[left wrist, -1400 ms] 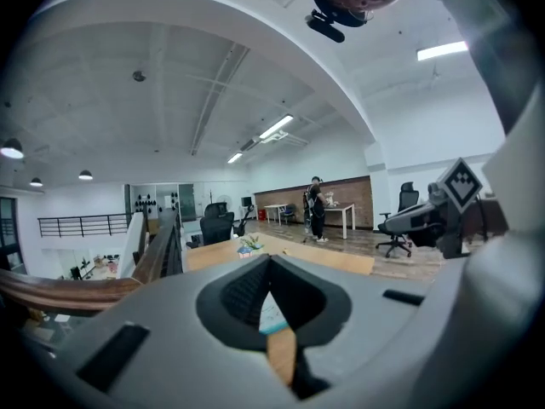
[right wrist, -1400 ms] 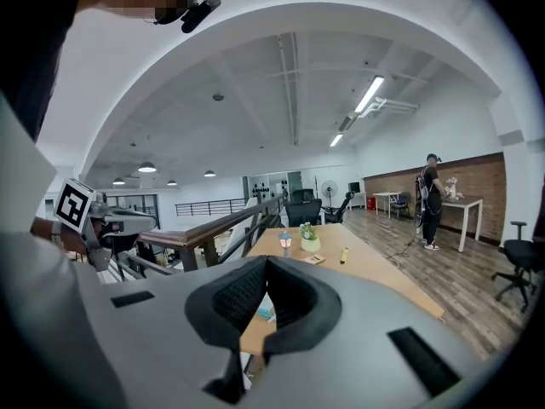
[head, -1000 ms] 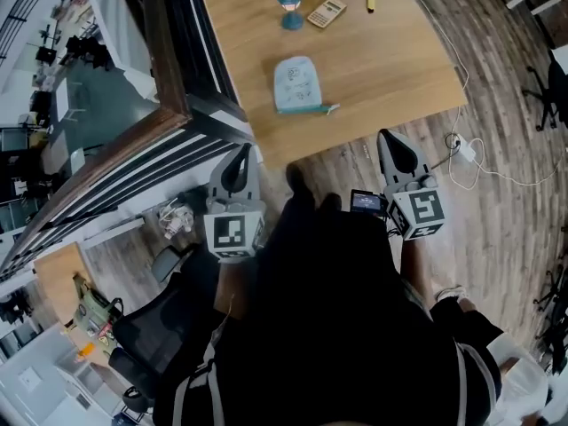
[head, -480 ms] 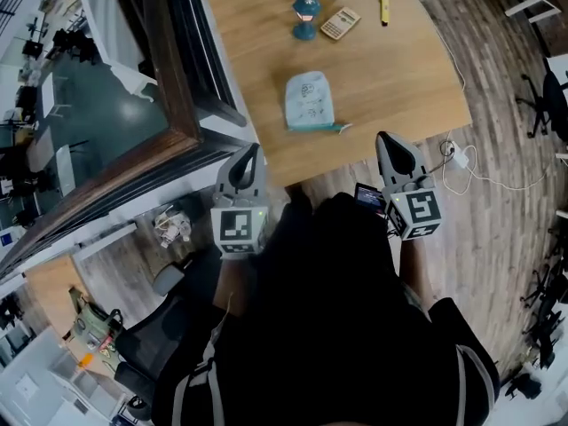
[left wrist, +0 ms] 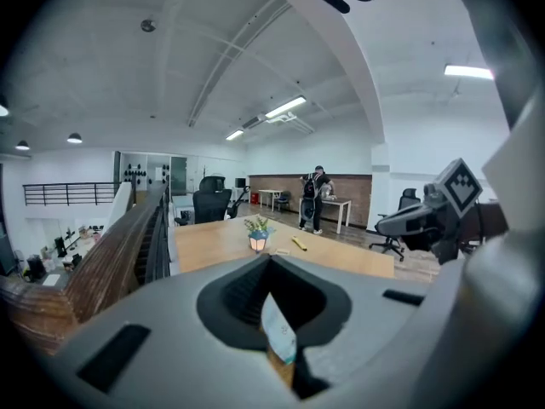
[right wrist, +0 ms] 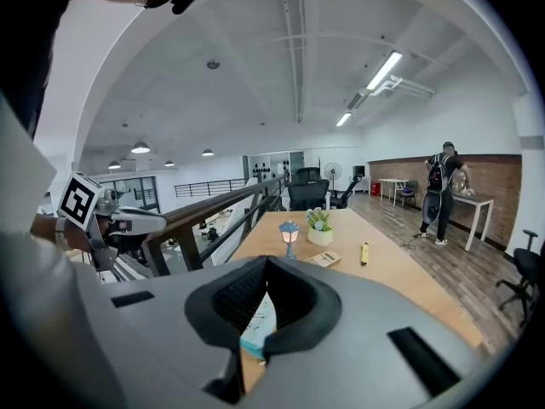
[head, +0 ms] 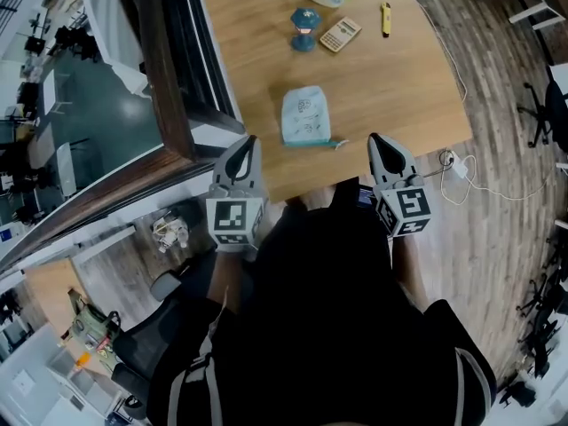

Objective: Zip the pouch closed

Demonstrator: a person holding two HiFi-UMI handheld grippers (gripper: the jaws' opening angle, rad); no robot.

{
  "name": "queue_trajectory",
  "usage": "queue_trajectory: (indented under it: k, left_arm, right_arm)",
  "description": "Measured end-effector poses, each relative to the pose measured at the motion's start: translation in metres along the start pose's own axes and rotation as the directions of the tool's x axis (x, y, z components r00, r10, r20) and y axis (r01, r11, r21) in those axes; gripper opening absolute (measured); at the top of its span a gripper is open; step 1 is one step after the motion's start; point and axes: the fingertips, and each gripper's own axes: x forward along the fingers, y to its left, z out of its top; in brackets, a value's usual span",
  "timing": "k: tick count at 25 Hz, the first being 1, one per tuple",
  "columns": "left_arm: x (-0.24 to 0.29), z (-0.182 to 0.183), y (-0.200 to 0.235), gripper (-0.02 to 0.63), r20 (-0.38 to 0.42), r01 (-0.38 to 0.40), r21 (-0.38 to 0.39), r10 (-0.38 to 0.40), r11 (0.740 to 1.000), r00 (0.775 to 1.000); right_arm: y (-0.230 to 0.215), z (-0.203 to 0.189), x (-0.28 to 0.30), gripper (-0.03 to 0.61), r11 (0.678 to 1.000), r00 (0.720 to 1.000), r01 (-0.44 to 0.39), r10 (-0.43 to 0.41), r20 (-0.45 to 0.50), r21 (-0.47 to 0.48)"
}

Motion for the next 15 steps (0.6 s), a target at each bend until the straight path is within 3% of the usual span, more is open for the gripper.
queue_trajectory:
  k: [12,15]
  left_arm:
    - [0.024,0.015,-0.018,-0.002,0.005,0.043,-0.028,-0.043,0.999,0.999]
    - [0.019,0.017,-0.018,-0.002,0.009,0.058,-0.021,-0.058,0.998,0.998]
  right_arm:
    - [-0.029,-0.013,-0.007,0.015,0.999,0.999,0.046,-0.046,0.016,0.027]
    - [-0.028,-0.023,-0.01,0.015,0.996,0.997,0.078,-0.079,-0.017,-0.043]
